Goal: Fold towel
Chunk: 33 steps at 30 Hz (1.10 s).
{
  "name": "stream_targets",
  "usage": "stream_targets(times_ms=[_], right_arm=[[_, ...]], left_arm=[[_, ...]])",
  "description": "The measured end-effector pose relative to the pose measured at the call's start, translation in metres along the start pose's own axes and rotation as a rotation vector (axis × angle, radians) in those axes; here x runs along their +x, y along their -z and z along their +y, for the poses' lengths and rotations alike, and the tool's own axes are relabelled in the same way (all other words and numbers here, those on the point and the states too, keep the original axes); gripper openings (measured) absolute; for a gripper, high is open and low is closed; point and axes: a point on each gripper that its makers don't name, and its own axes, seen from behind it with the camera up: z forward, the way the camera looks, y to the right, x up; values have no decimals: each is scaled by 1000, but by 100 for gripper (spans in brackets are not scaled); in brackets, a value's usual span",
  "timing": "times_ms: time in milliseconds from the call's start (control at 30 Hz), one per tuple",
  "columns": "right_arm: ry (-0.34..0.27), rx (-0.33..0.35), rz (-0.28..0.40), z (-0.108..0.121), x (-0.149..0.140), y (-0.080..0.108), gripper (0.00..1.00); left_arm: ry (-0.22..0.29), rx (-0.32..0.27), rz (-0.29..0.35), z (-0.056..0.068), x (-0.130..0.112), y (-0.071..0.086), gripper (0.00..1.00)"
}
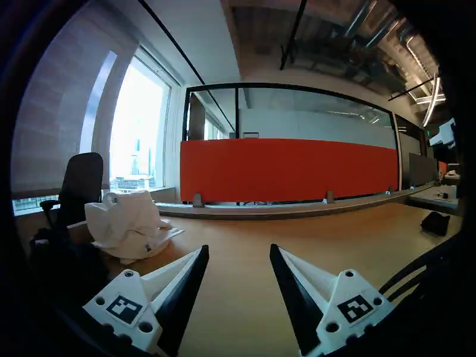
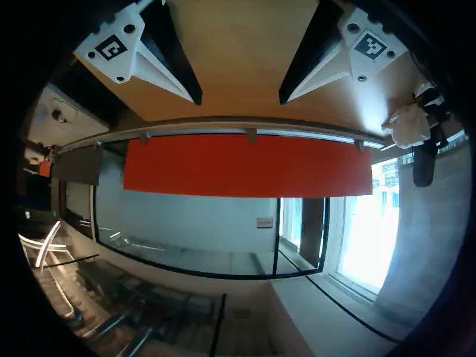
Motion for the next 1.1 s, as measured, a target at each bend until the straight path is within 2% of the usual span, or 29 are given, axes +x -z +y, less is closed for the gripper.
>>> stream_targets(times_ms=[300,500,733,1100], right_arm=[[1,0,56,13,9,-3,100],[-11,10,86,19,5,-8,100],[-34,0,109,33,-13,-12,100],[-61,-11,125,49,-59,-15,100]], left_arm=[[-1,0,-1,0,1,1,75],[-1,0,-1,0,1,1,75],[-1,0,-1,-1,2,1,75],[-1,0,-1,-1,2,1,75]])
